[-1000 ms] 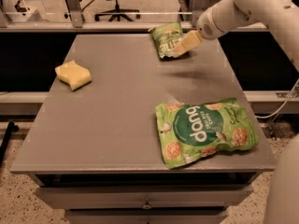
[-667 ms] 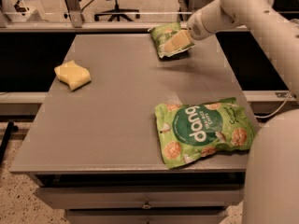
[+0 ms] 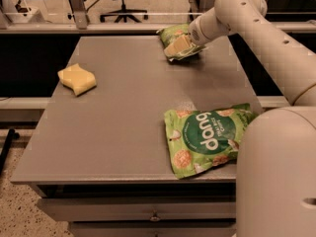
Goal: Move green jalapeno chip bag near green rice chip bag
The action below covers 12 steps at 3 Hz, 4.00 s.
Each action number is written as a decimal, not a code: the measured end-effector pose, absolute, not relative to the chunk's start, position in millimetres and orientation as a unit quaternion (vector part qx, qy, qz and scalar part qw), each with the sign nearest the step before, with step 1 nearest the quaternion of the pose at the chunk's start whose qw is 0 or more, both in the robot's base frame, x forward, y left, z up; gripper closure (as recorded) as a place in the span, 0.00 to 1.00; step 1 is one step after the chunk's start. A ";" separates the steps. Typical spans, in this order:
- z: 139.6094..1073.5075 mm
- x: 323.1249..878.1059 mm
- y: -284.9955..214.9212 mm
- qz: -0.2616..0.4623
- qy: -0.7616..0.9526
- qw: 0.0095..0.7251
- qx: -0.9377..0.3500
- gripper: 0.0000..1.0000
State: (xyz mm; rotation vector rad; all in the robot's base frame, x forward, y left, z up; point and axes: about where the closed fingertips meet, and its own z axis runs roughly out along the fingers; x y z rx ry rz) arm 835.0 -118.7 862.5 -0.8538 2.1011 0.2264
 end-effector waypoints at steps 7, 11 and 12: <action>909.6 624.5 -85.6 0.202 0.654 0.350 -0.640 1.00; 883.4 563.1 -145.2 0.211 0.646 0.283 -0.677 0.39; 881.4 560.9 -147.4 0.215 0.647 0.277 -0.677 0.16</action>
Offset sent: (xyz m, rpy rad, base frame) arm 0.0102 -0.0122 0.0181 0.0172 -0.0361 -0.0012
